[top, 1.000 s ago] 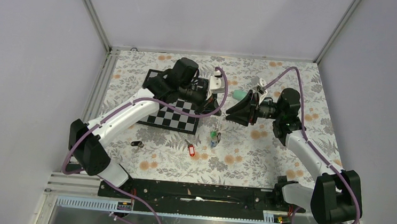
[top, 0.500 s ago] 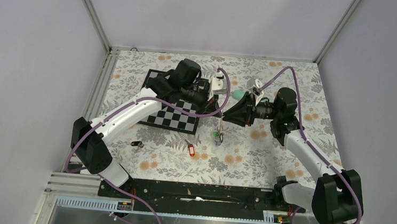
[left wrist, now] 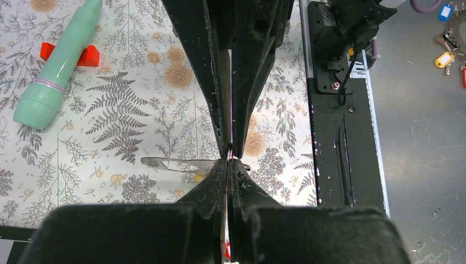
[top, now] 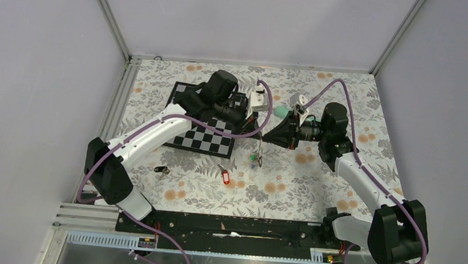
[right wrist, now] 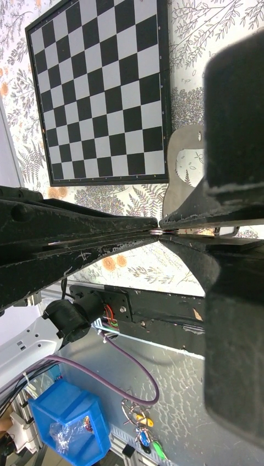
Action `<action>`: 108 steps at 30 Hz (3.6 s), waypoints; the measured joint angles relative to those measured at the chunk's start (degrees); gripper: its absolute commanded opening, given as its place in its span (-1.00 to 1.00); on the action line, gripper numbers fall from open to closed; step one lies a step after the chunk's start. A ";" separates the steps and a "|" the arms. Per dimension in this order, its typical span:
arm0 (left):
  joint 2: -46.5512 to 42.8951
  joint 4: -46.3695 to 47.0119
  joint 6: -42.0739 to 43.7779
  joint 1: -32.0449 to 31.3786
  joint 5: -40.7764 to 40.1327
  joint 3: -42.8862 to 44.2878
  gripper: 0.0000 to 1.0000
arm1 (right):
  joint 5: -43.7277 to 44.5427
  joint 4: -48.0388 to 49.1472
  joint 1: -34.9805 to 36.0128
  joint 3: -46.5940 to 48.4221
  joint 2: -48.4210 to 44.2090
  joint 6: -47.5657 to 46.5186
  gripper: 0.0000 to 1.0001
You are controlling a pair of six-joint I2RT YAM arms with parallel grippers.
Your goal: Put the keys on the keyring
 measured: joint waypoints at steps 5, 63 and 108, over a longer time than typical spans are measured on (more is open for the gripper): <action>0.00 0.00 -0.07 0.00 0.07 0.00 -1.00 | 0.24 -0.42 0.00 0.09 0.00 -0.50 -1.00; -1.57 12.00 -4.20 4.35 10.34 -5.84 -1.00 | 1.60 11.04 -0.44 -0.96 0.04 11.61 -0.14; -12.15 8.70 19.06 -8.35 -22.08 -17.77 -1.00 | 3.78 -15.34 -3.98 1.68 -1.81 -14.58 0.08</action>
